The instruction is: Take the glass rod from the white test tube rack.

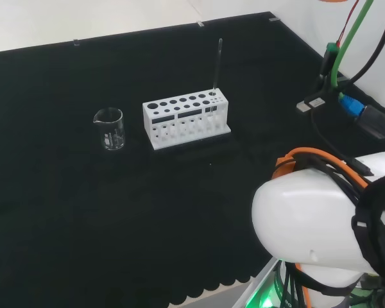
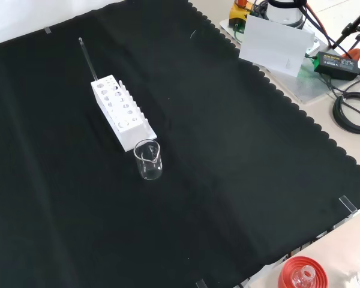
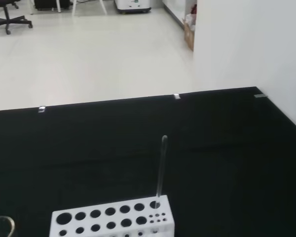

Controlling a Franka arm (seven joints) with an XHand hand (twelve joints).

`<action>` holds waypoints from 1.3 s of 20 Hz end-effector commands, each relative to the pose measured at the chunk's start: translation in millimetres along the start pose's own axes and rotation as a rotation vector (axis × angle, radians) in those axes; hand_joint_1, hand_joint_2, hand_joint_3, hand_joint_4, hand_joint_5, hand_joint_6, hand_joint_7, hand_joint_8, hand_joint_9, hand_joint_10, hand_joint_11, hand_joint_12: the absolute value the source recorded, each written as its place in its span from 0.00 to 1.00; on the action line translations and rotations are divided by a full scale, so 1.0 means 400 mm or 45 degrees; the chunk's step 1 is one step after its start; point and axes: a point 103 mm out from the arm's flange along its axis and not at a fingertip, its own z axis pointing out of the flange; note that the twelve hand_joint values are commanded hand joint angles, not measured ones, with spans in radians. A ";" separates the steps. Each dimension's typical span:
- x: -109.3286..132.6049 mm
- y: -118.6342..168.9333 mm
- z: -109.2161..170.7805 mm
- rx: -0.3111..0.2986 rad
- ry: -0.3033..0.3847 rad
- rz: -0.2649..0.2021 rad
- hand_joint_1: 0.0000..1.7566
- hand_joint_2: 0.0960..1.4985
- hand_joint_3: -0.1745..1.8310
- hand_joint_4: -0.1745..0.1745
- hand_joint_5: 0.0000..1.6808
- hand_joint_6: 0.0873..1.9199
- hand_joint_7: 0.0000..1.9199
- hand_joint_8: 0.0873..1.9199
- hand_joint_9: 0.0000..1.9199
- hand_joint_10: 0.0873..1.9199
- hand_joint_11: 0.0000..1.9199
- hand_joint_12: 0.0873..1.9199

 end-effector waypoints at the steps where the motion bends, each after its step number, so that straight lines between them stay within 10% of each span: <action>1: -0.063 0.078 0.014 -0.007 -0.010 0.054 0.25 0.76 0.05 0.51 0.06 0.00 0.00 0.26 0.00 0.40 0.00 0.59; 26: -0.178 0.456 0.156 0.130 -0.001 0.051 0.25 0.79 0.03 0.42 0.15 0.00 0.13 0.38 0.18 0.44 0.06 0.76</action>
